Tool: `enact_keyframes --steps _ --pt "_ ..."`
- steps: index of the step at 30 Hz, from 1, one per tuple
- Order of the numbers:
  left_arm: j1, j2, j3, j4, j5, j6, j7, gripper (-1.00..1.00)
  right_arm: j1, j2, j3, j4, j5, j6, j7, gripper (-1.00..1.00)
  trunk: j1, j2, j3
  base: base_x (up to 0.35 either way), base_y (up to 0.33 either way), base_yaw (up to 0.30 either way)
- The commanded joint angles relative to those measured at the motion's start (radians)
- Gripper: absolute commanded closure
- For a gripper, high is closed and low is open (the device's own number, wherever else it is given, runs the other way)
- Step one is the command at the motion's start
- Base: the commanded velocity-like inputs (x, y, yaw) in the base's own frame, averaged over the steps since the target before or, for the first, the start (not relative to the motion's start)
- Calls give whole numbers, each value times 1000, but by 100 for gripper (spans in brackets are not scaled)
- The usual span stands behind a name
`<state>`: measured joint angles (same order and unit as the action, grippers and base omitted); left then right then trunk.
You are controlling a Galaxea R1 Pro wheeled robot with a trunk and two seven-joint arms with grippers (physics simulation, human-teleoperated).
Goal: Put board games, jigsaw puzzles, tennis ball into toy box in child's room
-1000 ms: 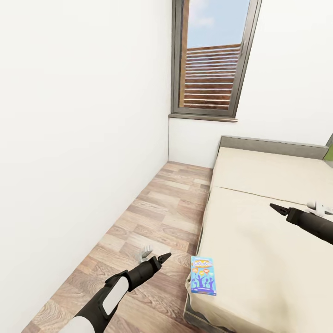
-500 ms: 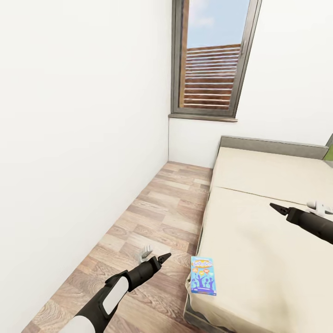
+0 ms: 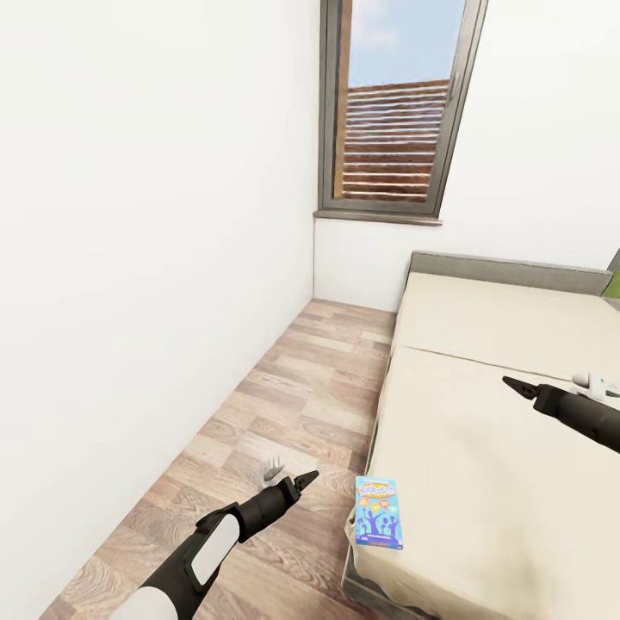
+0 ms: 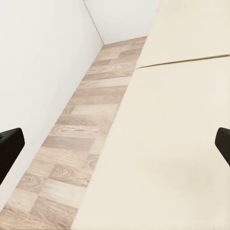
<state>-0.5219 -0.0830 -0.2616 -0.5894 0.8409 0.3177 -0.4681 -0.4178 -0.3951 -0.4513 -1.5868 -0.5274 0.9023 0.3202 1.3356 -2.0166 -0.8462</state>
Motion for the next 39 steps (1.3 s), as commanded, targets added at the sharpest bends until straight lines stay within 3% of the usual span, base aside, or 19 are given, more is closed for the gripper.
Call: enact_keyframes --steps 1,19,39 --pt "-1 0 -1 0 10 8 0 -100 -1 0 -2 -1 6 5 8 -100 0 0 -2 0 0 0" --pt "-1 1 -2 0 11 8 -1 -100 -1 0 -3 -2 6 6 8 -100 0 0 -26 0 0 0" --pt "-10 2 -2 0 11 8 -3 -100 -1 0 -4 -3 6 5 8 -100 0 0 -31 0 0 0"
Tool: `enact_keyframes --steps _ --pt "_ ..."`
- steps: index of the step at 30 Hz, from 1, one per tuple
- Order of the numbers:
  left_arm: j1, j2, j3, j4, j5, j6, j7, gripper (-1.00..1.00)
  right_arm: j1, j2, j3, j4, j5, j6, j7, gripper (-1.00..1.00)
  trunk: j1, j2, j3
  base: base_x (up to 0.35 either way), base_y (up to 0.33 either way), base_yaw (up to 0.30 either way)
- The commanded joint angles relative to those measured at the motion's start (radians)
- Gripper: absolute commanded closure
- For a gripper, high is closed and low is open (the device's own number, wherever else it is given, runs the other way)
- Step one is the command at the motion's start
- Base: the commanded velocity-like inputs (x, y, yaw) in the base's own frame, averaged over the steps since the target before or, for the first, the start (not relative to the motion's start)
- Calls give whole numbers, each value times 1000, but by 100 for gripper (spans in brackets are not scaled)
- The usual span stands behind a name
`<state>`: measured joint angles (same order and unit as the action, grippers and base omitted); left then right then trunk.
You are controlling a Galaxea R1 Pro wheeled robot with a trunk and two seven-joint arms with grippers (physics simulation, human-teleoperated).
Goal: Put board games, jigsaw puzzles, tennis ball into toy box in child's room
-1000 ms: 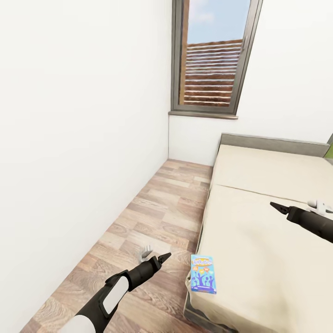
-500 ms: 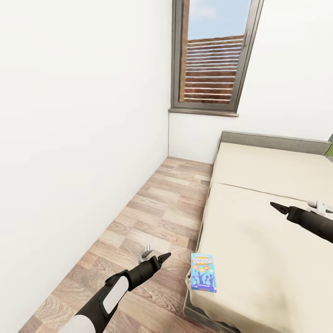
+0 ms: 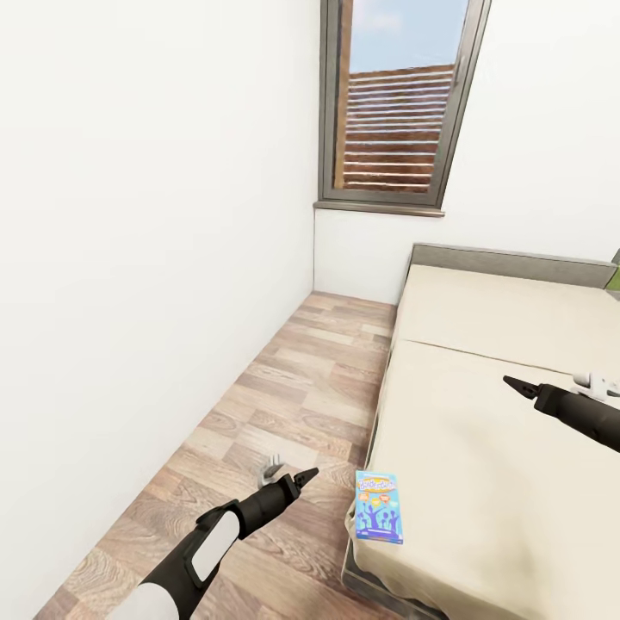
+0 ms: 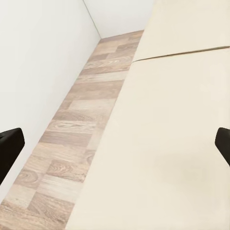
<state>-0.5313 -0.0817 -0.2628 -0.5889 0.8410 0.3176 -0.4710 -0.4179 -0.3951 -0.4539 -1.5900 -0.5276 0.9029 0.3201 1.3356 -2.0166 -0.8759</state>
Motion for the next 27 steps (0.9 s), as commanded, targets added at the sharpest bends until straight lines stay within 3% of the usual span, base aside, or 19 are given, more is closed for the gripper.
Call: enact_keyframes --steps 1,27 --pt "-1 0 -1 0 10 8 0 -100 -1 0 -2 0 6 5 8 -100 0 0 -1 0 0 0" --pt "-2 0 -1 0 10 8 0 -100 -1 -1 -1 -1 6 5 8 -100 0 0 -23 0 0 0"
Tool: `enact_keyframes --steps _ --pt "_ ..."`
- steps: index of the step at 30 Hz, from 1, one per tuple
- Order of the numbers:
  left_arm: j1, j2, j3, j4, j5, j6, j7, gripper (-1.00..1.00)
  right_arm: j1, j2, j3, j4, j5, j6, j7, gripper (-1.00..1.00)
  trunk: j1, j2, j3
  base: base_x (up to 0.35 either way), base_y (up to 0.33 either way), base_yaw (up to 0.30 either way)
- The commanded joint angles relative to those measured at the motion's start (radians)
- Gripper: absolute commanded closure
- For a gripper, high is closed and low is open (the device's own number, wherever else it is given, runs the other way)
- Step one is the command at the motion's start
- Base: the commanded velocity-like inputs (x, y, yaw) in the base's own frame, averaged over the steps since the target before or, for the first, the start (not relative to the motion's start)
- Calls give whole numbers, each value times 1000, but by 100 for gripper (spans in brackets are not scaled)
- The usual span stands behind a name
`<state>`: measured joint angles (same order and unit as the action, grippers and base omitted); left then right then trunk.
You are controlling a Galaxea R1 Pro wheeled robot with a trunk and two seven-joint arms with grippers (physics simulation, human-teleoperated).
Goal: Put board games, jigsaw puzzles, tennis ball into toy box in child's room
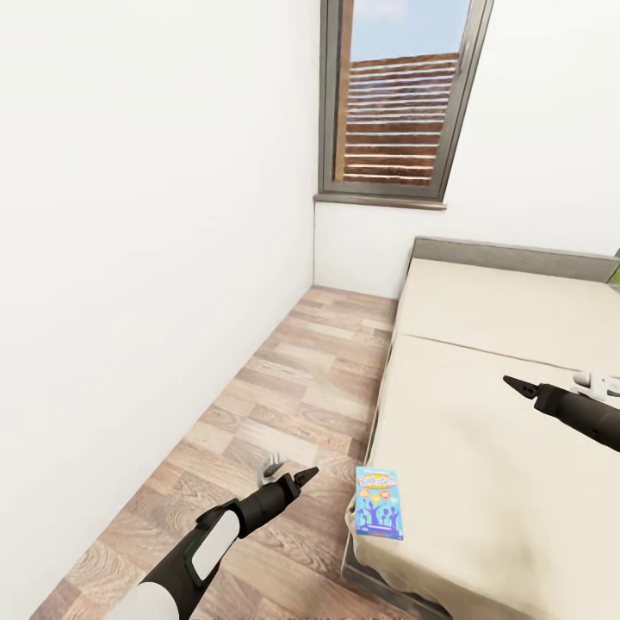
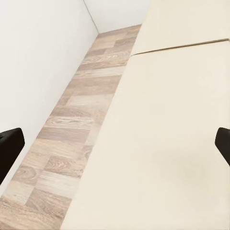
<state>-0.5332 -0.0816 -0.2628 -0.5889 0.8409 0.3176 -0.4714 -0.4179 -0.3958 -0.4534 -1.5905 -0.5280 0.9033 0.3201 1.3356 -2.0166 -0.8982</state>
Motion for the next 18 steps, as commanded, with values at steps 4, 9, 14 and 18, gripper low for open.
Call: enact_keyframes --steps 4,9,14,18 --pt "-1 0 -1 0 10 8 0 -100 -1 1 -2 0 6 5 8 -100 0 0 -3 0 0 0" --pt "-1 0 -1 0 10 8 0 -100 -1 1 -2 0 6 5 8 -100 0 0 -5 0 0 0" --pt "-1 0 -1 0 10 8 0 -100 -1 1 -2 0 6 5 8 -100 0 0 -6 0 0 0" --pt "-1 0 -1 0 10 8 0 -100 -1 1 -2 0 6 4 8 -100 0 0 -7 0 0 0"
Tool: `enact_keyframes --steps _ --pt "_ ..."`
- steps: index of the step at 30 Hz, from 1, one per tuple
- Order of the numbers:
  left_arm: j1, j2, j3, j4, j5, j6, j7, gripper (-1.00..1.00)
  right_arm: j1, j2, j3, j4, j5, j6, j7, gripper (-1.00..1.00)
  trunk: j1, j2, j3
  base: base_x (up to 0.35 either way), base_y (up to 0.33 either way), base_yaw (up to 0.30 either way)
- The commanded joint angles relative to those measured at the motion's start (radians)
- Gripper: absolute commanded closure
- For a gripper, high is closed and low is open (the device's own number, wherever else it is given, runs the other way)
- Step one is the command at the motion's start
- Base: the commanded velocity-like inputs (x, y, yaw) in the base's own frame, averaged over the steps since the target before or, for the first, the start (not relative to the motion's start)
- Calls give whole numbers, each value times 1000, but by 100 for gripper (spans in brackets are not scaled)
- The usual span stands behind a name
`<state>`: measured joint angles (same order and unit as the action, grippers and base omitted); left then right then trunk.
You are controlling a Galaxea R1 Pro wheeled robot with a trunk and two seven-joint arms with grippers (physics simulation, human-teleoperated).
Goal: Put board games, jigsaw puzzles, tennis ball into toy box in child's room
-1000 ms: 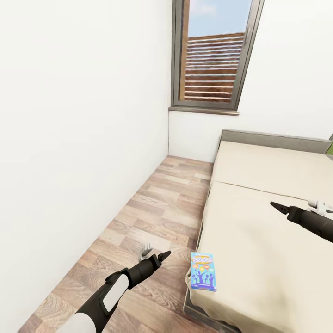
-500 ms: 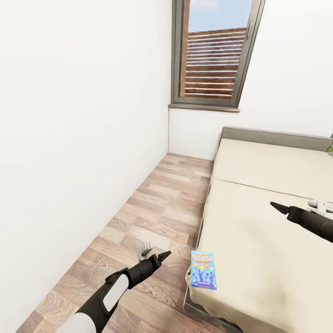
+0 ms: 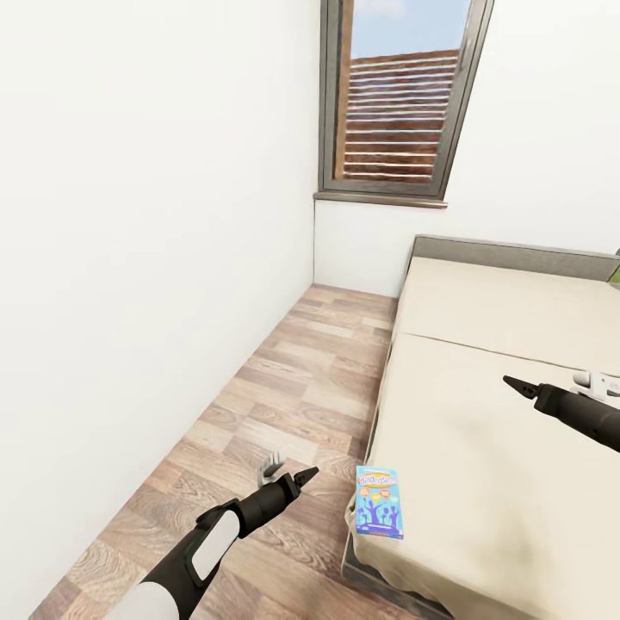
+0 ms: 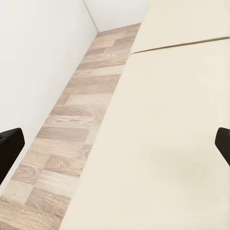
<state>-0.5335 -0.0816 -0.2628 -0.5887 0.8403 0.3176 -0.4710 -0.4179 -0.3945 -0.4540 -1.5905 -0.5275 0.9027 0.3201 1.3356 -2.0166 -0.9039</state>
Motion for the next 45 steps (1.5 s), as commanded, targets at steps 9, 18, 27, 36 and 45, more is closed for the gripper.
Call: enact_keyframes --steps 9,18,27,36,45 --pt "-1 0 -1 2 10 8 0 -100 -1 -1 -2 0 6 5 8 -100 0 0 -1 0 0 -6" --pt "-2 0 -1 2 10 8 0 -100 -1 -1 -2 0 6 5 8 -100 0 0 -1 0 0 -151" --pt "-2 0 -1 3 10 8 0 -100 -1 0 -2 0 6 5 8 -100 0 0 -1 0 0 -206" --pt "-2 0 -1 3 10 8 0 -100 -1 0 -2 0 6 5 8 -100 0 0 -1 0 0 -85" --pt "-2 -1 -1 3 10 8 0 -100 -1 0 -2 0 6 5 8 -100 0 0 -1 0 0 -26"
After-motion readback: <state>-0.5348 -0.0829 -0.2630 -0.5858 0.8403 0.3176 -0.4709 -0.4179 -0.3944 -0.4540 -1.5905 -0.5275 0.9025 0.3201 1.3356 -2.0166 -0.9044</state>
